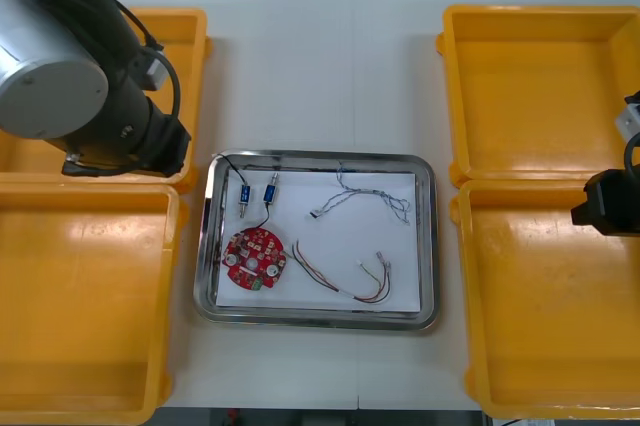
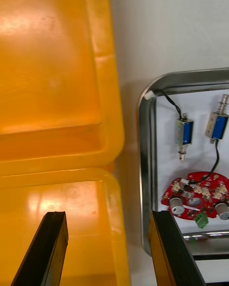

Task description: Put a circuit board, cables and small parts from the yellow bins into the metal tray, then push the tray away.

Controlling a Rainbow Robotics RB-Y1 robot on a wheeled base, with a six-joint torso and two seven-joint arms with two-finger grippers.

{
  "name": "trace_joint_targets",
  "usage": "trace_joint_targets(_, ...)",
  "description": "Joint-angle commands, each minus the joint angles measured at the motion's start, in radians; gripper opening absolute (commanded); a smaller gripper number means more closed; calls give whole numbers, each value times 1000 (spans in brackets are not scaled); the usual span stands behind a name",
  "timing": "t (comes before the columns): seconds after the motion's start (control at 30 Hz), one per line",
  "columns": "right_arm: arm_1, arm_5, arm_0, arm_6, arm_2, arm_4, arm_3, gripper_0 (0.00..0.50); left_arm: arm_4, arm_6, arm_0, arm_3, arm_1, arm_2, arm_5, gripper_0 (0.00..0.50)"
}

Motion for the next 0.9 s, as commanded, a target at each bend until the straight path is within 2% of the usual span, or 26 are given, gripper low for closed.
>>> trace_joint_targets(0.03,-17,3,-42,15,86,20,-50,500,24,0,-18,-34,94,65,8,500)
trace_joint_targets(0.2,6,3,-68,42,138,9,-64,500,28,-20,17,-34,139,114,8,500)
trace_joint_targets(0.37,37,3,-112,89,212,3,-66,500,38,-96,79,-34,170,186,4,500)
trace_joint_targets(0.63,99,3,-170,249,317,36,-66,500,136,-153,177,-39,190,324,-16,500)
trace_joint_targets(0.9,144,-53,-227,399,454,76,-60,500,117,-207,267,-77,190,423,-22,500)
